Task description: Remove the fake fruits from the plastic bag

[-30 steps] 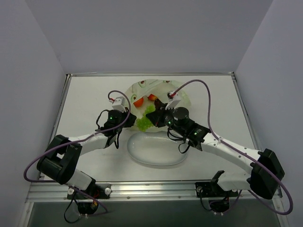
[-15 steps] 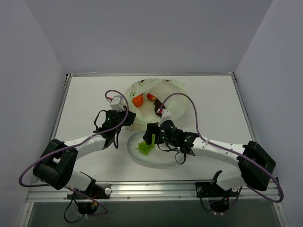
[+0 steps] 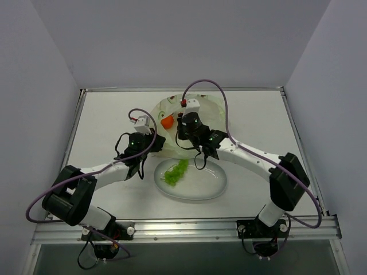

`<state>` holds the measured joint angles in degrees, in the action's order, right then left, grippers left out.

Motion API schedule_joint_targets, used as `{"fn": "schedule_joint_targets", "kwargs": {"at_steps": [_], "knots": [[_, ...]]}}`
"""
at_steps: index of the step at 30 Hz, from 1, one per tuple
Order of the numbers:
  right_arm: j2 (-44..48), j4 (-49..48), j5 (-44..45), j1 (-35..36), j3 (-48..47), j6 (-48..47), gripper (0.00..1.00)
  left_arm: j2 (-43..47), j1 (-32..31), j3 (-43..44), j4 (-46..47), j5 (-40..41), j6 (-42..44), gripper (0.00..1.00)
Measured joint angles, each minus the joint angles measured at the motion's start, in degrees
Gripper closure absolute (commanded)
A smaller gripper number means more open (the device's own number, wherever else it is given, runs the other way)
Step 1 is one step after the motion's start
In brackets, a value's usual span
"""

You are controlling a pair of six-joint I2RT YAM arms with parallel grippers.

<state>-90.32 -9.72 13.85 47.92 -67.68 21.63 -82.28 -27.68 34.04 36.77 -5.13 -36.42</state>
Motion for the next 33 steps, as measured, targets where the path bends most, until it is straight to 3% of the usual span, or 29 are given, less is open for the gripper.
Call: {"fn": "schedule_joint_targets", "kwargs": {"at_steps": [3, 6, 15, 23, 29, 30, 33], "knots": [[-7.8, -0.1, 1.2, -3.3, -2.2, -1.4, 0.81, -0.1, 0.0, 0.0, 0.1, 0.0, 0.0, 0.98], [-14.4, 1.0, 2.7, -5.8, -2.6, -2.5, 0.56, -0.1, 0.0, 0.0, 0.1, 0.0, 0.0, 0.98], [-19.3, 1.8, 8.2, -7.0, -2.9, -4.4, 0.26, -0.5, 0.0, 0.0, 0.4, -0.6, -0.2, 0.98], [-24.6, -0.3, 8.5, -8.5, -7.6, -4.6, 0.27, -0.5, 0.0, 0.0, 0.4, -0.6, -0.2, 0.98], [-27.6, -1.3, 7.6, -10.1, -9.9, -4.3, 0.72, -0.5, 0.0, 0.0, 0.4, -0.6, -0.2, 0.98], [-27.5, -1.4, 7.6, -10.3, -9.9, -4.2, 0.76, -0.5, 0.0, 0.0, 0.4, -0.6, -0.2, 0.98], [-25.7, -3.7, 6.6, -10.1, -7.6, -4.2, 0.76, -0.5, 0.0, 0.0, 0.4, -0.6, -0.2, 0.98]]}}
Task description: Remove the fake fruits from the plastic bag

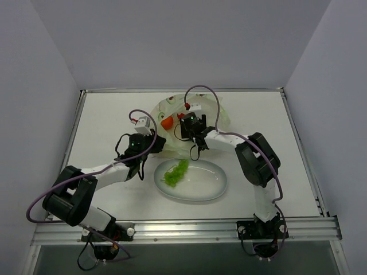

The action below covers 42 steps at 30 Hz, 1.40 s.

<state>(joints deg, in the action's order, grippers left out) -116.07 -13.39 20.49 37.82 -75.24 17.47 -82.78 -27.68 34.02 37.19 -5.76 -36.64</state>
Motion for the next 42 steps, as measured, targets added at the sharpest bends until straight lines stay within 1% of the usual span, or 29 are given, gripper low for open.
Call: {"fn": "schedule_joint_targets", "kwargs": {"at_steps": [5, 9, 14, 17, 24, 26, 29, 31, 32, 34, 35, 36, 38, 40, 42], "knots": [[9.9, -1.3, -2.8, 2.1, 7.4, 0.2, 0.76, 0.0, 0.0, 0.0, 0.0, 0.0, 0.0, 0.98], [18.6, -3.2, -6.5, 3.3, 10.3, 1.1, 0.76, 0.0, 0.0, 0.0, 0.0, 0.0, 0.0, 0.98], [27.0, -3.8, -10.7, 3.4, 14.4, 2.6, 0.75, 0.0, 0.0, 0.0, -0.1, 0.0, 0.0, 0.98], [31.0, -1.7, -13.4, 4.2, 16.6, 2.5, 0.74, 0.1, 0.0, 0.0, -0.2, 0.0, 0.0, 0.98], [44.0, 6.1, -21.8, 10.5, 26.4, 2.0, 0.73, 0.5, 0.0, 0.0, -0.4, 0.0, 0.0, 0.98], [45.9, 7.4, -22.8, 11.2, 29.7, 2.5, 0.72, 0.5, 0.0, 0.0, -0.4, 0.0, 0.0, 0.98], [45.8, 9.5, -22.9, 11.4, 33.7, 3.7, 0.69, 0.5, 0.0, 0.0, -0.4, 0.0, 0.0, 0.98], [44.9, 10.8, -22.9, 11.4, 35.1, 4.4, 0.63, 0.5, 0.0, 0.0, -0.4, 0.0, 0.1, 0.98], [44.4, 11.2, -23.0, 11.5, 35.3, 4.7, 0.56, 0.5, 0.0, 0.0, -0.4, 0.0, 0.1, 0.98], [43.2, 11.0, -23.3, 11.8, 35.3, 4.9, 0.46, 0.5, 0.0, 0.0, -0.4, 0.0, 0.1, 0.98], [42.5, 11.0, -23.6, 11.8, 35.2, 5.0, 0.34, 0.5, 0.0, 0.0, -0.4, 0.0, 0.1, 0.98], [41.8, 11.0, -23.9, 12.0, 35.0, 5.0, 0.27, 0.5, 0.0, 0.0, -0.4, 0.0, 0.1, 0.98], [40.3, 10.9, -24.2, 12.2, 34.4, 5.0, 0.2, 0.5, 0.0, 0.0, -0.4, 0.0, 0.1, 0.98], [39.4, 11.1, -24.4, 12.3, 33.8, 4.9, 0.2, 0.5, 0.0, 0.0, -0.4, 0.0, 0.1, 0.98], [39.3, 11.5, -24.3, 12.3, 32.7, 4.6, 0.25, 0.5, 0.0, 0.0, -0.4, 0.0, 0.1, 0.98]]}}
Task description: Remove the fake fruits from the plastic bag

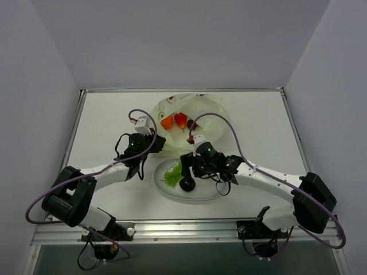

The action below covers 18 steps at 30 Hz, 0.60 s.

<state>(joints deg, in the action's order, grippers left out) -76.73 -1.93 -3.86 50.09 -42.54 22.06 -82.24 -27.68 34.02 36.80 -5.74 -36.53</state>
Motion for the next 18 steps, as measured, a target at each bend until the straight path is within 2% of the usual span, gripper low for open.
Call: {"fn": "schedule_joint_targets", "kwargs": {"at_steps": [1, 2, 4, 5, 8, 13, 18], "knots": [[0.0, 0.0, 0.0, 0.0, -1.0, -0.3, 0.28, 0.0, 0.0, 0.0, 0.0, 0.0, 0.0, 0.98], [0.0, 0.0, 0.2, 0.0, -2.3, -0.7, 0.38, 0.0, 0.0, 0.0, 0.0, 0.0, 0.0, 0.98], [-0.2, -0.8, 1.0, -0.2, -5.5, -1.6, 0.49, 0.0, 0.0, 0.0, 0.0, 0.0, 0.0, 0.98], [-0.6, -1.8, 2.1, -0.2, -7.3, -1.9, 0.61, 0.0, 0.0, 0.0, 0.0, 0.0, 0.0, 0.98], [-4.9, -6.3, 6.6, -0.7, -14.3, -2.7, 0.76, 0.0, 0.0, 0.0, 0.0, 0.0, 0.0, 0.98], [-17.4, -12.3, 13.3, -4.4, -23.4, -2.9, 0.78, 0.0, 0.0, 0.0, 0.0, 0.0, 0.1, 0.98], [-29.0, -13.7, 17.2, -8.9, -28.9, -3.7, 0.76, 0.0, 0.0, 0.0, 0.0, 0.0, 0.1, 0.98]]}}
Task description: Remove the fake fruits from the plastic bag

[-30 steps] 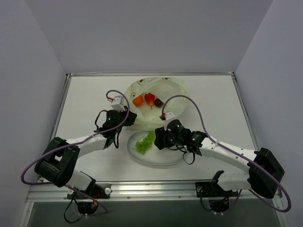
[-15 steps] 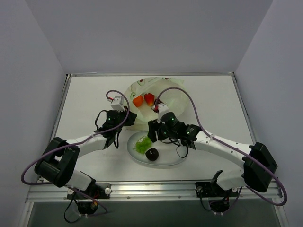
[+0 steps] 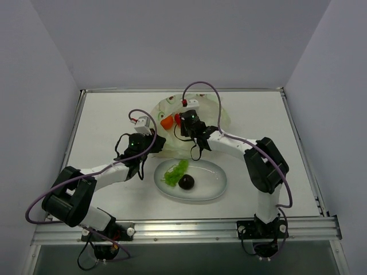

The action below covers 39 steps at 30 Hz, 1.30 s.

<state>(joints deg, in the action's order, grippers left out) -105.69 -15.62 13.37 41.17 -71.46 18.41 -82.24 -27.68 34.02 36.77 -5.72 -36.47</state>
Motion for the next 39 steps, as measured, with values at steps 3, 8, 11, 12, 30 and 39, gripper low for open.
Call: {"fn": "schedule_joint_targets", "kwargs": {"at_steps": [3, 8, 11, 12, 30, 39], "knots": [[-4.1, 0.1, 1.0, -2.2, -1.7, -0.5, 0.73, 0.0, 0.0, 0.0, 0.0, 0.0, 0.0, 0.98], [-8.0, 0.1, 1.8, -4.8, -4.7, -0.3, 0.67, 0.0, 0.0, 0.0, 0.0, 0.0, 0.0, 0.98], [-10.3, -0.1, 1.9, -5.5, -6.4, -0.3, 0.62, 0.0, 0.0, 0.0, 0.0, 0.0, 0.0, 0.98], [-11.0, -0.2, 2.0, -5.6, -6.7, -0.2, 0.6, 0.0, 0.0, 0.0, 0.0, 0.0, 0.0, 0.98], [-19.1, -0.4, 5.0, -7.7, -13.0, -1.0, 0.41, -0.9, 0.0, 0.0, 0.7, -0.3, 0.0, 0.98], [-19.1, -2.3, 4.2, -8.5, -11.0, -2.0, 0.8, -0.9, 0.0, 0.0, 0.8, -0.5, 0.0, 0.98]]}}
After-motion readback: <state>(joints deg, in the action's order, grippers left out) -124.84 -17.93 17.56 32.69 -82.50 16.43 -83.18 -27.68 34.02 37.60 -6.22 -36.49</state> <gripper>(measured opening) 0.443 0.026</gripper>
